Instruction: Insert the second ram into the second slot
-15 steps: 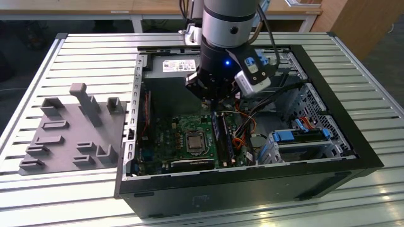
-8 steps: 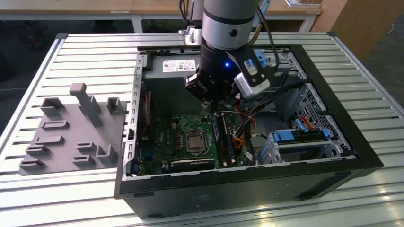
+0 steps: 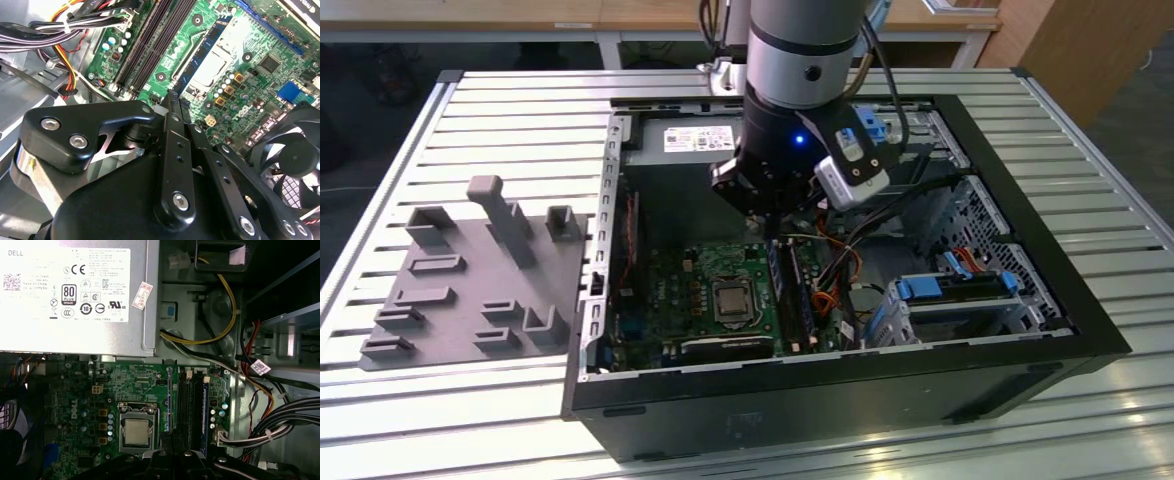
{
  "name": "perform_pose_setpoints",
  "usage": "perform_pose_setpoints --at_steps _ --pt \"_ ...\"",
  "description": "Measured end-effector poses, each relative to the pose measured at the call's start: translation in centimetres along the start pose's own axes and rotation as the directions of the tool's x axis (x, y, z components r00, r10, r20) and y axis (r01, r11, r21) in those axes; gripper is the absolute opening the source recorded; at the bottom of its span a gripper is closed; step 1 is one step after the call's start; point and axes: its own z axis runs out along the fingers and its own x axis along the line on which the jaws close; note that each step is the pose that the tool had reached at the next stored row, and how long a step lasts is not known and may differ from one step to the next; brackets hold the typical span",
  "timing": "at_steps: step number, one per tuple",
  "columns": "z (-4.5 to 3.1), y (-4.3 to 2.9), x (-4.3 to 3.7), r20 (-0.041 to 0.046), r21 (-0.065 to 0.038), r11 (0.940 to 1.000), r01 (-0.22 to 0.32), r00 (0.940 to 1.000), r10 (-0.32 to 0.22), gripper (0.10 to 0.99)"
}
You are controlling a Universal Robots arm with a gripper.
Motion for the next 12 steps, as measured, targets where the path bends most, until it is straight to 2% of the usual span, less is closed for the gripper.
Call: perform_pose_setpoints --at_steps 12 --pt "0.87 -0.02 -0.01 0.0000 0.000 1.0000 0.000 1.0000 0.000 0.114"
